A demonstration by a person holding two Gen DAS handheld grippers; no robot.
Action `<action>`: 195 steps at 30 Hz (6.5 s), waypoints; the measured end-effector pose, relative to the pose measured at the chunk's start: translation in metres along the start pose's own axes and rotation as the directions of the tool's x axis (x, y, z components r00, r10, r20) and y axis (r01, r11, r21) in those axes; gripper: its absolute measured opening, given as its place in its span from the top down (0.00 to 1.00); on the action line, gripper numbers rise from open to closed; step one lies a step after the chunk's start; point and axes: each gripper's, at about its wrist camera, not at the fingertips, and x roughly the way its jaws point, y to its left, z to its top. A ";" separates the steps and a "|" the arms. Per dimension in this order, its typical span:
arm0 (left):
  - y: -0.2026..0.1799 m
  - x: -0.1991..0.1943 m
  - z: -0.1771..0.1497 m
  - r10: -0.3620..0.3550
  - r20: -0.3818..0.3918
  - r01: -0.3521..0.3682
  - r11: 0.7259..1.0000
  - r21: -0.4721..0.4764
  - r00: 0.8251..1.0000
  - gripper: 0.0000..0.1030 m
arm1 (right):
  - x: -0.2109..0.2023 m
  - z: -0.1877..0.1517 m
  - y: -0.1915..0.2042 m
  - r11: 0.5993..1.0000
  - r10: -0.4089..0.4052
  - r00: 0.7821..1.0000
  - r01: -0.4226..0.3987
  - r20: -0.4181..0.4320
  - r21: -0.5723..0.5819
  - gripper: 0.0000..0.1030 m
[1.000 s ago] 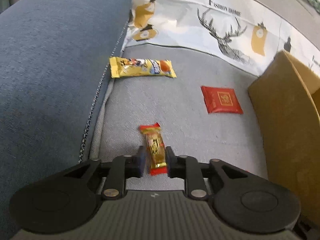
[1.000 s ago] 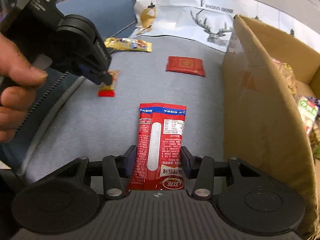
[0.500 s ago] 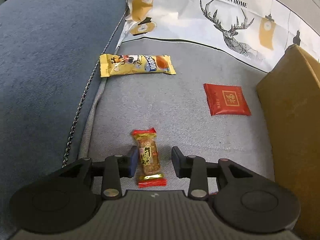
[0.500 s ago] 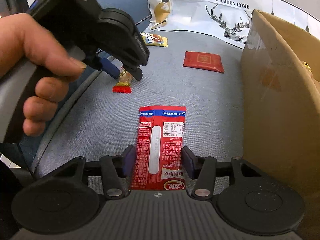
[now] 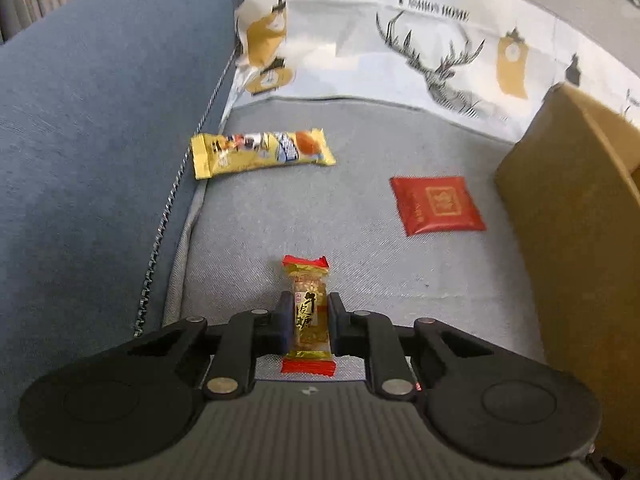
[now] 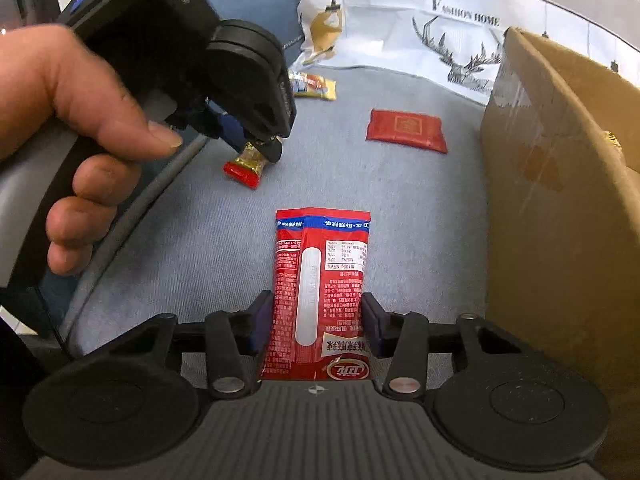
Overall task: Organize snacks
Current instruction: 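Carry both held snacks over the open cardboard box, then open both tools to drop the gold bar and wafer pack into the box, then move both tools back down to the last snacks on the sofa, then grasp the yellow candy bar with the left tool while the right tool grasps the red square packet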
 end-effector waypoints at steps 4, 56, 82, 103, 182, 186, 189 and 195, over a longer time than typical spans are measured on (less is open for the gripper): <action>0.005 -0.021 -0.004 -0.028 0.045 0.030 0.999 -0.030 0.999 0.82 | -0.018 0.001 -0.002 1.000 -0.007 0.997 0.007 0.078 0.004 0.55; -0.140 -0.140 0.008 -0.361 0.437 0.325 0.933 0.157 0.824 0.82 | -0.173 0.052 -0.216 0.920 -0.368 0.813 0.247 0.451 0.306 0.56; -0.222 -0.119 0.007 -0.490 0.376 0.417 0.870 0.261 0.787 0.82 | -0.172 0.035 -0.235 0.914 -0.399 0.811 0.313 0.428 0.260 0.56; -0.146 -0.119 0.007 -0.393 0.401 0.334 0.919 0.209 0.827 0.51 | -0.152 0.047 -0.194 0.921 -0.368 0.831 0.263 0.417 0.287 0.32; 0.024 0.100 0.100 -0.038 0.037 0.038 0.999 0.001 0.999 0.37 | 0.145 0.141 -0.065 0.883 -0.334 0.939 0.282 0.081 0.375 0.56; 0.027 0.098 0.099 -0.058 0.039 0.059 0.998 -0.018 0.998 0.61 | 0.138 0.137 -0.061 0.894 -0.323 0.942 0.273 0.090 0.355 0.57; 0.030 0.094 0.099 -0.082 0.044 0.084 0.995 -0.054 0.996 0.74 | 0.129 0.136 -0.054 0.909 -0.297 0.951 0.252 0.091 0.331 0.57; 0.035 0.085 0.093 -0.102 0.058 0.110 0.982 -0.154 0.993 0.74 | 0.097 0.126 -0.038 0.937 -0.207 0.975 0.175 0.077 0.303 0.57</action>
